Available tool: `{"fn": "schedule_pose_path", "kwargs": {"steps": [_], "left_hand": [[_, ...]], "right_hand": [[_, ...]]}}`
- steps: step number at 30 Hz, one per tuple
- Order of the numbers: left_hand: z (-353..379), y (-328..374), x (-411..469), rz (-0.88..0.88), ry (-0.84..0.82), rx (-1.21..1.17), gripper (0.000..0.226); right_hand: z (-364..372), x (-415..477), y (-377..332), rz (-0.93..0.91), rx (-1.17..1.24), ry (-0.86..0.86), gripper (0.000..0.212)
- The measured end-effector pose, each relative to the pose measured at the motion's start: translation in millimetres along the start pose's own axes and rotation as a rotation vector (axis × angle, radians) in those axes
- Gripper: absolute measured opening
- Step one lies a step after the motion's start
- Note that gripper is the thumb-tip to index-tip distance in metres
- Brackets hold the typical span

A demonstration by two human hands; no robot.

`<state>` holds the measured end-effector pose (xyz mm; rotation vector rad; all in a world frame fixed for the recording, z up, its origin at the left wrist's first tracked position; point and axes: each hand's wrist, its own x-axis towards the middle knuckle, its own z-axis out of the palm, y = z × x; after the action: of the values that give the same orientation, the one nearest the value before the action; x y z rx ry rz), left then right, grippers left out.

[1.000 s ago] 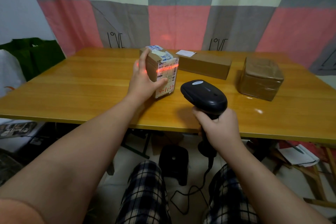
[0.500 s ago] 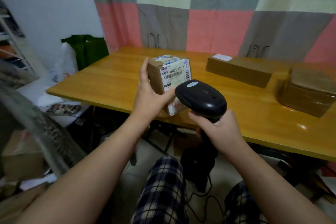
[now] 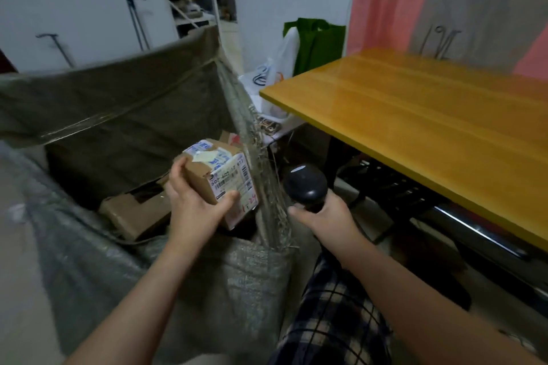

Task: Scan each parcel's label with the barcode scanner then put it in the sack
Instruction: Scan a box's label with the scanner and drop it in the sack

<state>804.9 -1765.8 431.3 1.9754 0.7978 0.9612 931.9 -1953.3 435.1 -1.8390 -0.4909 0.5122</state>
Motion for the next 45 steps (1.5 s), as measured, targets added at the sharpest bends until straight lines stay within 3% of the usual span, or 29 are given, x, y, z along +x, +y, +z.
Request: {"fn": "schedule_pose_path", "kwargs": {"steps": [3,8,11,13,16,18,22,24,29,35,45], "left_hand": [[-2.4,-22.1,9.2,-0.074,-0.02,0.075,0.103],[2.5,-41.5,25.6,-0.126,-0.016,0.086,0.104],[3.9,-46.3,28.2,-0.151,-0.047,0.092,0.104],[3.6,-45.5,28.5,-0.156,-0.048,0.09,0.104],[9.9,-33.7,27.1,-0.14,-0.078,0.073,0.103],[23.4,-22.4,22.7,-0.11,-0.213,0.082,0.104],[53.3,-2.1,23.0,-0.122,-0.626,0.448,0.104],[62.5,6.3,34.5,-0.121,-0.673,0.609,0.103],[74.7,28.6,44.9,0.069,-0.71,0.98,0.092],[78.7,74.2,26.0,0.372,-0.412,0.722,0.052],[186.8,199.0,-25.4,0.724,-0.596,0.437,0.048]], "right_hand": [[36.7,24.7,15.7,0.022,-0.13,-0.06,0.057],[80.9,45.4,30.6,0.047,-0.374,0.041,0.086],[91.0,41.1,36.2,0.074,-0.441,0.013,0.063],[81.1,40.1,34.8,0.119,-0.388,0.072,0.05],[45.1,42.6,29.3,0.166,-0.209,0.216,0.056],[23.7,39.6,26.2,0.148,-0.116,0.268,0.059],[6.4,28.1,20.1,0.102,0.017,0.327,0.046],[0.2,25.0,15.7,0.062,0.074,0.336,0.04],[-6.0,17.1,10.5,0.031,0.089,0.29,0.039],[-48.6,12.1,4.4,0.01,0.041,0.292,0.035],[-204.3,-61.8,-8.7,0.039,0.203,0.654,0.013]]}}
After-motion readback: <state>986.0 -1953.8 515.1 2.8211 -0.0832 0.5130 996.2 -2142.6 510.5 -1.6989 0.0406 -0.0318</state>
